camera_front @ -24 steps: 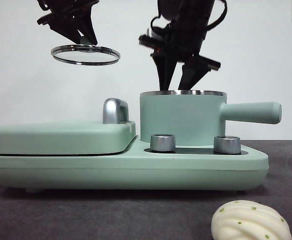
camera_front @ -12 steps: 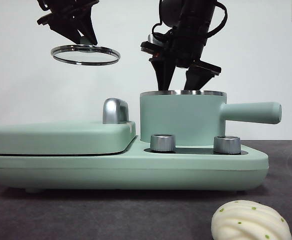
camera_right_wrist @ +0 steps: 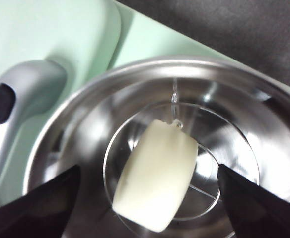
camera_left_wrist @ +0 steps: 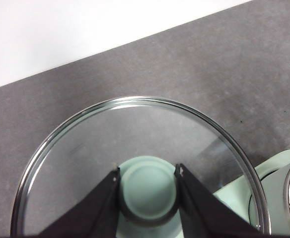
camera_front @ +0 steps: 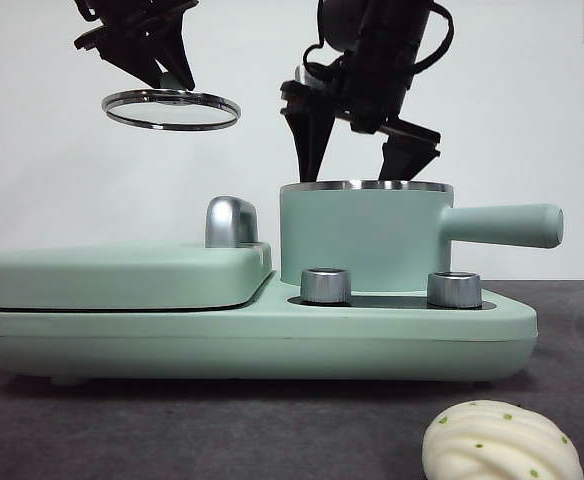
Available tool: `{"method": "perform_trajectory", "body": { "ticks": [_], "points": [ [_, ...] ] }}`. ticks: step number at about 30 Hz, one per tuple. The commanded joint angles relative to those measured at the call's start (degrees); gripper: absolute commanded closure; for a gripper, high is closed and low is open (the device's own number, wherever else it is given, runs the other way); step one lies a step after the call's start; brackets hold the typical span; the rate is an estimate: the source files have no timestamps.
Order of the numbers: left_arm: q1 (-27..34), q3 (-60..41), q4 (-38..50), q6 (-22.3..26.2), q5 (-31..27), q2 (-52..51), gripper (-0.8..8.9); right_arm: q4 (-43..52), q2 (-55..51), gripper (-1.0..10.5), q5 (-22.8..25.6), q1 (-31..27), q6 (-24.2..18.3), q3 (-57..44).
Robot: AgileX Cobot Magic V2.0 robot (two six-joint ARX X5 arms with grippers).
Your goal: Put the buns in a small steamer
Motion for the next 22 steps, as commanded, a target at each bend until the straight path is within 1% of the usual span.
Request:
{"method": "perform_trajectory", "body": {
  "ticks": [1,5,9,12,16,19,22],
  "points": [
    [0.04,2.25,1.11,0.57,0.28,0.52,7.86,-2.23,0.72,5.0,-0.22,0.37,-0.92,5.51],
    [0.04,2.25,1.11,0.57,0.28,0.52,7.86,-10.62,0.28,5.0,0.44,0.37,-1.95,12.68],
    [0.04,2.23,1.11,0.59,0.28,0.55,7.86,-11.1,-3.45,5.0,3.28,1.29,-1.92,13.25],
    [0.04,2.25,1.16,0.59,0.28,0.55,7.86,-11.17,-7.21,5.0,5.31,2.86,-1.9,11.89],
    [0.04,2.23,1.16,0.57,0.28,0.57,7.86,-11.17,-14.45,5.0,6.16,5.55,-1.88,5.68],
    [0.04,2.23,1.14,0.57,0.28,0.57,7.86,-11.17,-20.65,5.1,6.29,7.54,-1.51,-1.57],
    [-0.02,2.23,1.14,0.57,0.28,0.57,7.86,-11.15,-27.74,5.1,8.07,9.75,-0.57,-10.93]
  ]
}}
